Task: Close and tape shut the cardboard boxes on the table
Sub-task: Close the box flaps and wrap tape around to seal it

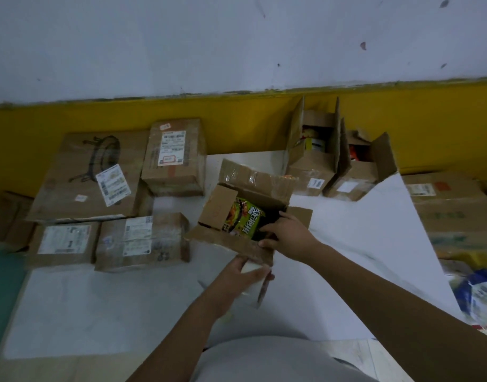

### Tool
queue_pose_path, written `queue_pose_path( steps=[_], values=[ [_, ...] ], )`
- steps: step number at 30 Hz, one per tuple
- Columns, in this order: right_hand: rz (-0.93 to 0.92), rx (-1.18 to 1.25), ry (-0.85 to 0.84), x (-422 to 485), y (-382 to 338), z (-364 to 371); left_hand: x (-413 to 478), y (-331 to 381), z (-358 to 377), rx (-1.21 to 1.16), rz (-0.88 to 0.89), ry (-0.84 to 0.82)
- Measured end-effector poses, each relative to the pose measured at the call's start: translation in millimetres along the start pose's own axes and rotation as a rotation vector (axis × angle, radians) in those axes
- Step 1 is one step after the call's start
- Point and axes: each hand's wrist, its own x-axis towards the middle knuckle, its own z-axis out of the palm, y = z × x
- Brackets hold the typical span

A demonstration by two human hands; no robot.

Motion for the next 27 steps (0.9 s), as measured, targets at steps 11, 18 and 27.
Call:
queue_pose_path(
  steps=[11,18,27],
  values=[
    [-0.011,0.298,-0.173,-27,14,-13,13,32,2,0.202,-0.089,-0.06],
    [-0.152,0.158,-0.119,-29,1,-10,16,25,5,0.221,-0.263,0.111],
    [-0.115,0.233,-0.106,-27,-2,-24,21,35,16,0.225,-0.05,0.172]
  ],
)
